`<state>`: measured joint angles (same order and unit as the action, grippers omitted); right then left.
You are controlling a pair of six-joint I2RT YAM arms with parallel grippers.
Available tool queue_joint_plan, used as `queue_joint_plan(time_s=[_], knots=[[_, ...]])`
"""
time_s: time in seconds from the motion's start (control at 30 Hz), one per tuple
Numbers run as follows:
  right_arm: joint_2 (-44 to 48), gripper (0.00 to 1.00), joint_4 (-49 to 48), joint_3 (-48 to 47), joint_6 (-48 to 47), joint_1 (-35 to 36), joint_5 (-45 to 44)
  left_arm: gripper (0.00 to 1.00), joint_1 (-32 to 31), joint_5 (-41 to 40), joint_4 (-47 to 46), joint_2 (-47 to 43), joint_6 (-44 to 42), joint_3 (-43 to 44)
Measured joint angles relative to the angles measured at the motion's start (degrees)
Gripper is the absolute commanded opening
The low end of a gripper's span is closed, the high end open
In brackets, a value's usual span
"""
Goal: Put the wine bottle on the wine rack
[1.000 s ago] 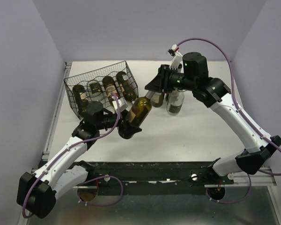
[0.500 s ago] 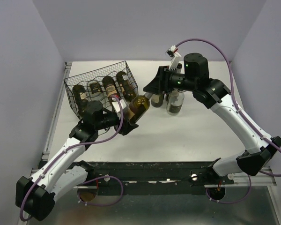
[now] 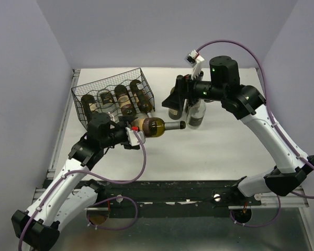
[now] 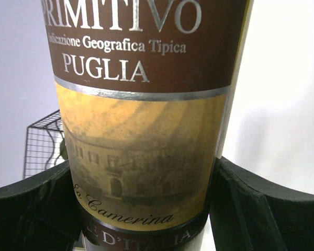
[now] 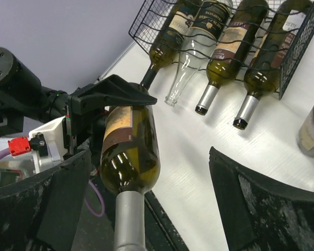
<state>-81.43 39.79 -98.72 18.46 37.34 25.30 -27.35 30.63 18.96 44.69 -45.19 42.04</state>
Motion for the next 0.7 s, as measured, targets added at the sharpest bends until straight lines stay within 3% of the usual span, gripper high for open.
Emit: queue_joint_plan(time_s=[0.33,0.7], knots=[[-2.78,0.98,12.74,-3.06,-15.63,0.20,1.66,0.00,0.00,-5.51,8.72,4.57,-18.12,5.99],[-7.13,0.89,18.40,-1.07,-20.26,5.97,2.27,0.00,0.00,-9.88,10.97,10.82,-27.26,13.73]])
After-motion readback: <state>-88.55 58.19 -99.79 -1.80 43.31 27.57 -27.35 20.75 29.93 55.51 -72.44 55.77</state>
